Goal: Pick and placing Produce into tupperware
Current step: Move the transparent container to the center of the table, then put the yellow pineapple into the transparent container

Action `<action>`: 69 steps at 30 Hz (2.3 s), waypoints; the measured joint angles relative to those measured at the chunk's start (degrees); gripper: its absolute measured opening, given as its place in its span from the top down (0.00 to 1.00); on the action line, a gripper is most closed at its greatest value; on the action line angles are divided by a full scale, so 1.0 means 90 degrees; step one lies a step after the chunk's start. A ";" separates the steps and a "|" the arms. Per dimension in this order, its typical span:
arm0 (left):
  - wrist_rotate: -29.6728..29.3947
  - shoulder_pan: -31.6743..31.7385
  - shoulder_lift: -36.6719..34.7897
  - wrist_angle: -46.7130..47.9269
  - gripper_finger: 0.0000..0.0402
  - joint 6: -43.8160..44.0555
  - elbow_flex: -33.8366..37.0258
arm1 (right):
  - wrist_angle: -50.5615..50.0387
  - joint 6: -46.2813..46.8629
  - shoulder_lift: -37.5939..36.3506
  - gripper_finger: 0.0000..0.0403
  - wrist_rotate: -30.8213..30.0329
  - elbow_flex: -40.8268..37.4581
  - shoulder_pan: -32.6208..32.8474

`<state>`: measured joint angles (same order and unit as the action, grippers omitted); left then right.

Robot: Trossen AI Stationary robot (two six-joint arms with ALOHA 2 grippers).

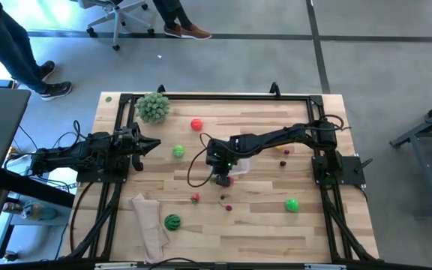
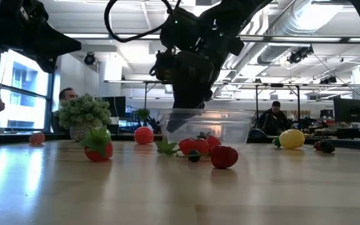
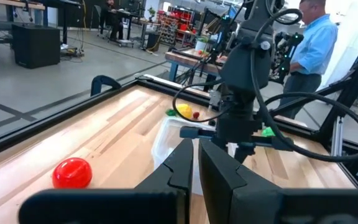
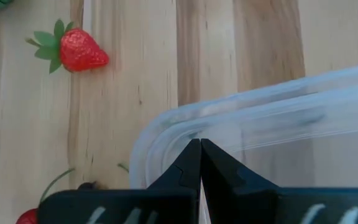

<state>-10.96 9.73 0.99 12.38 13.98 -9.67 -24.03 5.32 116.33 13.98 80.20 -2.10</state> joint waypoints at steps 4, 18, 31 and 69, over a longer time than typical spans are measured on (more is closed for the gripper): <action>0.0000 -0.0001 0.0000 0.0000 0.96 0.0002 -0.0001 | 0.0201 -0.0024 0.0000 1.00 -0.0007 0.0000 -0.0142; 0.0000 -0.0001 0.0000 0.0000 0.96 0.0002 -0.0001 | 0.0294 -0.0048 0.0000 1.00 -0.0022 0.0002 -0.0441; 0.0000 0.0000 0.0000 0.0033 0.96 0.0002 -0.0001 | -0.1240 -0.0146 -0.0936 1.00 -0.0846 0.0005 -0.0565; -0.0002 -0.0001 0.0000 0.0131 0.96 -0.0019 0.0001 | -0.4859 0.3371 -0.5462 0.81 -0.3708 -0.2115 -0.0555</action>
<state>-10.98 9.72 0.99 13.56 13.80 -9.65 -67.76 35.66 67.18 -19.40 61.17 -7.09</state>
